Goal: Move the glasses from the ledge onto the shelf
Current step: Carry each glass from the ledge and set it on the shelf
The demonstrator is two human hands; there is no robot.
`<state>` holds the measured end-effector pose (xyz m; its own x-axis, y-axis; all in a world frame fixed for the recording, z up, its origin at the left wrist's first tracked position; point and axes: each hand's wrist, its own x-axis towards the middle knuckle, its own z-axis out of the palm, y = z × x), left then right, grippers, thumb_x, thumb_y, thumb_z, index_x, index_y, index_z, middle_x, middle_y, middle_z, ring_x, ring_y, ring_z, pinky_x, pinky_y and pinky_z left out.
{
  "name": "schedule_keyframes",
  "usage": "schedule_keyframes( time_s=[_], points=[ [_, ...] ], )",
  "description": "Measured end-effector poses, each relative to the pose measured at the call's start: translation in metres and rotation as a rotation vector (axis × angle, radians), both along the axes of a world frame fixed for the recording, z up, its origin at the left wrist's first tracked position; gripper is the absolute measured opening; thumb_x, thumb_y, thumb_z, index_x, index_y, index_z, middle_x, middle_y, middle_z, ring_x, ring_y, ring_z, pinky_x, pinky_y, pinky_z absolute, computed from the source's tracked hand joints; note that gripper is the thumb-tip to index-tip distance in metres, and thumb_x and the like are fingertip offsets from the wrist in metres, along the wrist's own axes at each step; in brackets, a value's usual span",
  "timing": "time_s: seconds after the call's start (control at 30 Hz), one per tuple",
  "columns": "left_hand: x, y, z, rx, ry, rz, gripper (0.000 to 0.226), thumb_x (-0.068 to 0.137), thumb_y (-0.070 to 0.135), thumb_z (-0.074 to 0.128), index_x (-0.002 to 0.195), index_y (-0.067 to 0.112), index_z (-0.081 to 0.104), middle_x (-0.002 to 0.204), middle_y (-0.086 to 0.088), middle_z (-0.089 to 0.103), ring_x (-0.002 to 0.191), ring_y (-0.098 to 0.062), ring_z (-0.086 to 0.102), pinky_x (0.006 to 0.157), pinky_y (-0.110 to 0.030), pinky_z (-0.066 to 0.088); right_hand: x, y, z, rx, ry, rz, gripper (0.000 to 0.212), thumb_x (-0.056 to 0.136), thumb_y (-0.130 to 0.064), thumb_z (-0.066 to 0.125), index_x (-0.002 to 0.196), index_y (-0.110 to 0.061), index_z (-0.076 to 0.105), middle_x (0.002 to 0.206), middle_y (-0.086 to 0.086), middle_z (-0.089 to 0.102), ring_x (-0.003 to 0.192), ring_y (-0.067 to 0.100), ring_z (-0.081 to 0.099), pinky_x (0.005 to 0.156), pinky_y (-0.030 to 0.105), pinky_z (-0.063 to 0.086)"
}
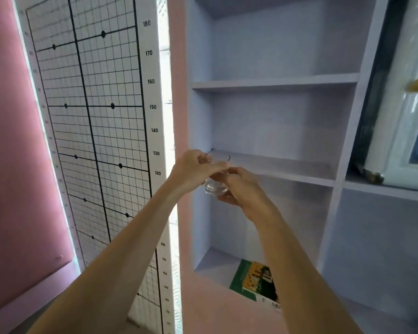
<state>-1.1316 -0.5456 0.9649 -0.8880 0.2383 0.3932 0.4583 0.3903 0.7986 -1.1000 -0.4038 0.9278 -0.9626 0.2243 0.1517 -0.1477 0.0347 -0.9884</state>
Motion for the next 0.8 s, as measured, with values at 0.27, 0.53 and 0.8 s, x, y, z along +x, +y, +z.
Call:
schedule_keyframes(
  time_s=[0.27, 0.53, 0.8],
  points=[
    [-0.073, 0.02, 0.026, 0.05, -0.004, -0.066, 0.068, 0.062, 0.059, 0.085, 0.094, 0.0, 0.072, 0.089, -0.017, 0.079, 0.077, -0.027, 0.075, 0.087, -0.053, 0.062, -0.057, 0.014, 0.03, 0.102, -0.007, -0.069, 0.056, 0.074, -0.043, 0.083, 0.119, -0.012, 0.072, 0.107, 0.008, 0.081, 0.093, 0.016, 0.079, 0.08, 0.034, 0.065],
    [-0.121, 0.025, 0.059, 0.062, 0.066, -0.195, 0.061, 0.055, 0.068, 0.081, 0.07, 0.009, 0.071, 0.064, -0.006, 0.072, 0.058, -0.015, 0.069, 0.074, -0.048, 0.064, -0.077, 0.011, 0.064, 0.123, 0.027, -0.247, 0.051, 0.075, -0.032, 0.086, 0.119, -0.012, 0.07, 0.109, 0.008, 0.079, 0.097, 0.02, 0.078, 0.078, 0.032, 0.065],
    [-0.145, 0.039, 0.07, 0.108, -0.017, -0.334, 0.028, 0.077, 0.045, 0.078, 0.086, 0.019, 0.082, 0.074, 0.009, 0.08, 0.07, -0.005, 0.076, 0.073, -0.033, 0.063, -0.119, 0.014, 0.075, 0.227, 0.04, -0.427, 0.068, 0.057, -0.027, 0.088, 0.117, -0.016, 0.06, 0.107, 0.012, 0.075, 0.087, 0.024, 0.072, 0.079, 0.042, 0.065]
  ],
)
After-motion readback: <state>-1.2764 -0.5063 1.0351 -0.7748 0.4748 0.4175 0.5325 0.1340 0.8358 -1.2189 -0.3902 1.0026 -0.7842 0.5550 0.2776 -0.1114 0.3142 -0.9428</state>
